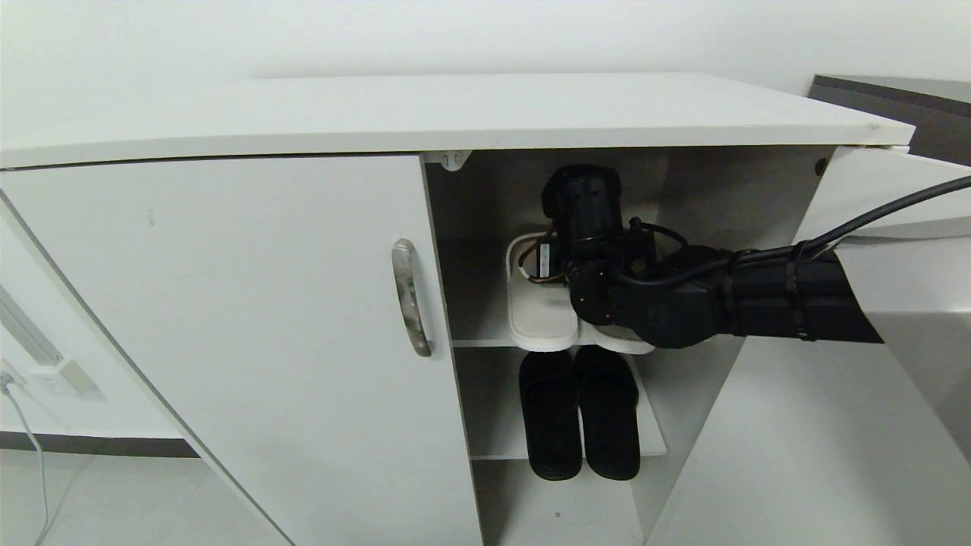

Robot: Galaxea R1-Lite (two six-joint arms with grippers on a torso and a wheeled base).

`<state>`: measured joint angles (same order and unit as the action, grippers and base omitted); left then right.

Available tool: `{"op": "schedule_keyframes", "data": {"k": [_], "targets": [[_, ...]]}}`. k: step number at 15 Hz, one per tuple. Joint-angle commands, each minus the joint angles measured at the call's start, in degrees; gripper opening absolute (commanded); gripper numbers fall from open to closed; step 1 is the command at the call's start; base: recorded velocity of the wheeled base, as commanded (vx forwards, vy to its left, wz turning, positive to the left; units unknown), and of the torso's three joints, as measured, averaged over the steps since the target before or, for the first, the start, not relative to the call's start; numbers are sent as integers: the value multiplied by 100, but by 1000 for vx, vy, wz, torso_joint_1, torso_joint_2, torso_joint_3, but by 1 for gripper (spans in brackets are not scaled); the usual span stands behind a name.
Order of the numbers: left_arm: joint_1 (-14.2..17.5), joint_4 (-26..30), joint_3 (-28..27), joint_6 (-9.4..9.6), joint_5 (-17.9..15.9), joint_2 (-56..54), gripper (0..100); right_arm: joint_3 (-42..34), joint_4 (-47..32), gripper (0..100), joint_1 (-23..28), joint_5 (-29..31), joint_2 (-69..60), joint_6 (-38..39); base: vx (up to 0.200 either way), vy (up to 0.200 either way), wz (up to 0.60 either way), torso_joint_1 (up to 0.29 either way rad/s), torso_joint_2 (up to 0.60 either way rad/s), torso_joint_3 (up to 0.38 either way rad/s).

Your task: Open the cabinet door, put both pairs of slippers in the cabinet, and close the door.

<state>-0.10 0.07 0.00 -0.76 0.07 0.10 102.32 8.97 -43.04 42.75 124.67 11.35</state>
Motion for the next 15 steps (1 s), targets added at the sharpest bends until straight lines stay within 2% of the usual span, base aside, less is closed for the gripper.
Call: {"op": "schedule_keyframes", "data": {"k": [1,2,5,8,13,15], "targets": [[1,1,0,-4,1,8,0,-10,-1,0,-2,5,4,-1,0,0,0,0,0,0],[1,1,-9,-4,1,8,0,-10,-1,100,-2,5,4,-1,0,0,0,0,0,0],[1,1,0,-4,10,8,0,-107,-1,100,-29,23,-66,-1,0,0,0,0,0,0],[1,-7,-9,-4,10,8,0,-564,17,100,-143,40,-479,-1,0,0,0,0,0,0],[1,-7,0,5,1,8,0,-1987,527,100,-591,23,-1516,16,0,0,0,0,0,0],[1,1,0,5,1,8,0,-3130,1001,100,-890,-329,-2342,-10,0,0,0,0,0,0]]}}
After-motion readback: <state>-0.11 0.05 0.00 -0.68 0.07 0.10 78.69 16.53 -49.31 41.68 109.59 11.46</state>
